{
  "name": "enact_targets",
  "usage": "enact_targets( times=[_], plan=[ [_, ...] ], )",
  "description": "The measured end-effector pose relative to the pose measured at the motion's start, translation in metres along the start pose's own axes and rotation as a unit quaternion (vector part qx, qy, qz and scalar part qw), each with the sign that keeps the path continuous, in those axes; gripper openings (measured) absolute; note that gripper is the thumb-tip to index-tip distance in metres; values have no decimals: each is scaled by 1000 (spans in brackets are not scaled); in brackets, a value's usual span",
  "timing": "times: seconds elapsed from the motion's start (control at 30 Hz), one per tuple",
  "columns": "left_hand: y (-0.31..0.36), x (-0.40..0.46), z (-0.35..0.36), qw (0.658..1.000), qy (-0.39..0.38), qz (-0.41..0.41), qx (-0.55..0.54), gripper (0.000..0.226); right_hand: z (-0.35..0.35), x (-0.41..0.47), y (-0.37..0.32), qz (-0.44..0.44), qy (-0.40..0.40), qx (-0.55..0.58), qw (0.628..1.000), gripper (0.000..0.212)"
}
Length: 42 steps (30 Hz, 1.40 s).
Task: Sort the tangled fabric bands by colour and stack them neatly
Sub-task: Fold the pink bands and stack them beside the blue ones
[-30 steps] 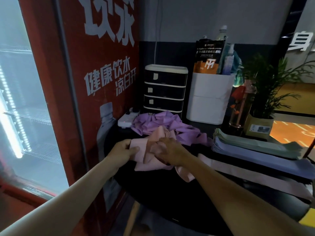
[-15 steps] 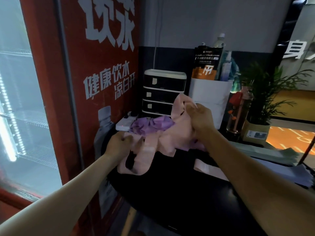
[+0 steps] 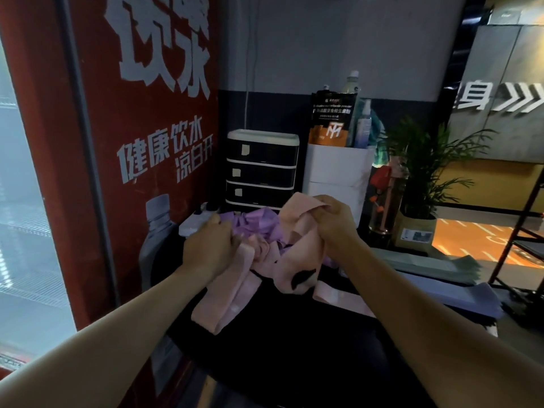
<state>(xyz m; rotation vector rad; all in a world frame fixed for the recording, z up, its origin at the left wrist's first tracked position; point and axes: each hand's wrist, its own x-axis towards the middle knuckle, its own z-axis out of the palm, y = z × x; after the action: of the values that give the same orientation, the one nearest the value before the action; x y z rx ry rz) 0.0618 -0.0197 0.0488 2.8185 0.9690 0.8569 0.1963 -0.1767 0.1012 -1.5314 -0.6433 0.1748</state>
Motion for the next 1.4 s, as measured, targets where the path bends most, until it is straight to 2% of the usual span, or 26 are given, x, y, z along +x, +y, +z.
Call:
enact_targets(
  times=[0.07,0.13,0.2,0.27,0.33,0.43,0.53,0.63,0.7,0.8,0.87,0.97,1.1,1.2,1.3,1.4],
  plan=[
    [9,-2,-4,999,21,25,-25,31,-2,-3,2,-16,-14,-9,1000,18],
    [21,-4,-6,981,-16,41,-186,29,-4,-7,2,-19,-20,-11,1000,17],
    [39,-10,-13,912,-119,20,-393,34,-6,-9,1,-6,-27,20,999,21],
    [50,-9,-15,847,-162,-7,-506,43,-8,-11,-1,5,-42,37,998,21],
    [55,-5,-17,828,-146,-27,-540,40,-11,-15,-5,13,-63,39,997,20],
    [59,-1,-24,812,-114,-14,-573,18,-20,-19,-12,8,-81,7,997,17],
    [57,2,-33,819,-103,15,-564,10,-33,-25,-14,37,-146,33,988,10],
    [49,5,-43,852,-91,21,-515,13,-41,-30,-16,60,-223,19,973,19],
    [46,4,-51,866,-74,33,-493,5,-46,-30,-17,53,-257,28,965,23],
    [46,4,-61,875,-53,45,-480,11,-52,-29,-19,72,-273,82,956,30],
    [45,6,-67,879,-44,45,-473,12,-52,-29,-19,81,-253,87,960,20],
    [44,7,-74,887,-42,48,-458,9,-51,-29,-19,-22,-189,-101,977,14],
    [42,4,-84,889,-42,55,-452,13,-52,-30,-20,-118,-41,-206,971,18],
    [41,3,-89,898,-32,60,-434,15,-54,-33,-23,-134,42,-264,954,15],
    [45,-1,-96,902,-20,65,-426,17,-53,-40,-24,-105,42,-325,939,18],
    [56,-5,-103,903,-18,78,-422,16,-50,-45,-25,-110,-64,-339,932,25]
  ],
)
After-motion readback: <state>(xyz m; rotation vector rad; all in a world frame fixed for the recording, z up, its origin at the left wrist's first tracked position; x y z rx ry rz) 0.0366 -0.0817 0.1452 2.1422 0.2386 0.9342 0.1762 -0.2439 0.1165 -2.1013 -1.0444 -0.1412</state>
